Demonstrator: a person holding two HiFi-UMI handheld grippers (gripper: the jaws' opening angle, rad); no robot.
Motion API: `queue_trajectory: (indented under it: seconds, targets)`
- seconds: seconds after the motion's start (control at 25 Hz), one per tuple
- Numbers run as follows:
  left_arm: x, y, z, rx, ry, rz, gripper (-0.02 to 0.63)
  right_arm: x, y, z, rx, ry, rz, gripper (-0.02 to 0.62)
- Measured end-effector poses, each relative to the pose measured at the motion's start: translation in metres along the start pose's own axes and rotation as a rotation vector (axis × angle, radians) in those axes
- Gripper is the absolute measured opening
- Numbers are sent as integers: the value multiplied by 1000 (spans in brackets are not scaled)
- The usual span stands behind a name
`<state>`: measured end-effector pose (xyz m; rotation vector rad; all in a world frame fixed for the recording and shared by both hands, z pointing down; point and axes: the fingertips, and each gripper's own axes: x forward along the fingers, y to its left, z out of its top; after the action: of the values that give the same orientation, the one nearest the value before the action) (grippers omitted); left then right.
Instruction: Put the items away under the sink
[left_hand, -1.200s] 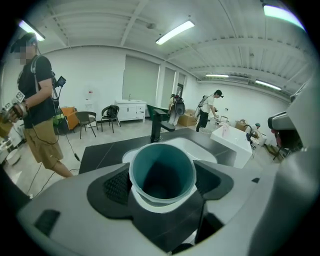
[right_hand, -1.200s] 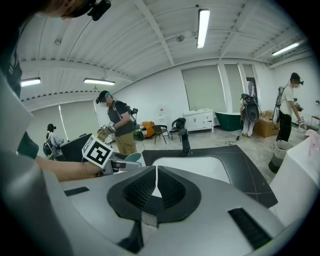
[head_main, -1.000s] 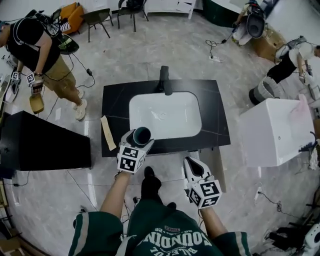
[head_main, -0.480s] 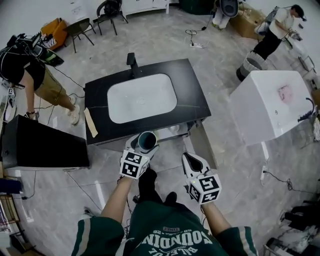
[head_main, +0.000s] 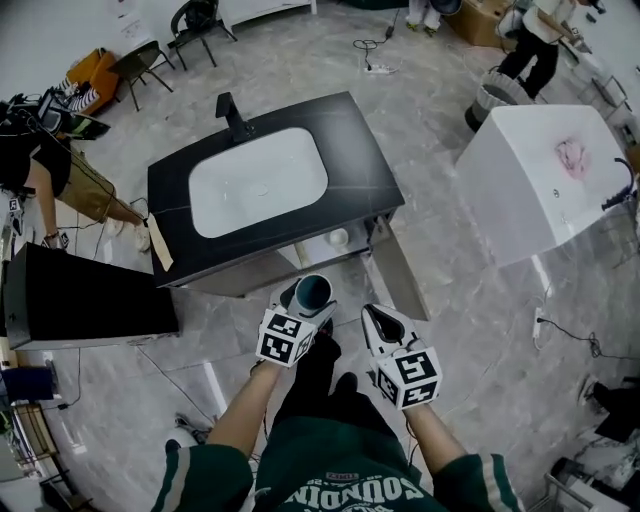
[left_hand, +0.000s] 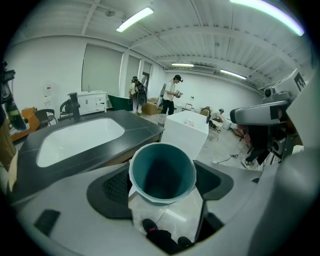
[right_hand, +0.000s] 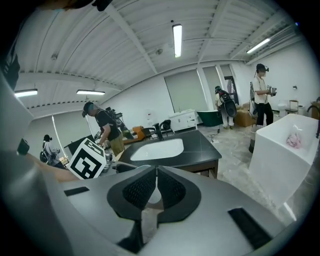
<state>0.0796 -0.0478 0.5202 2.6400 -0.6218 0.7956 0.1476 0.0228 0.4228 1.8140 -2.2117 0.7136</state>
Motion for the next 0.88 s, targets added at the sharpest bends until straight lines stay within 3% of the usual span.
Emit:
queue_trajectory:
  seconds: [0.36, 0.88]
  targets:
    - [139, 25, -84, 42, 44, -28, 390, 70, -78, -85, 31, -3, -47, 43]
    - [347, 132, -230, 47, -42, 31, 390, 234, -173, -258, -39, -97, -67, 43]
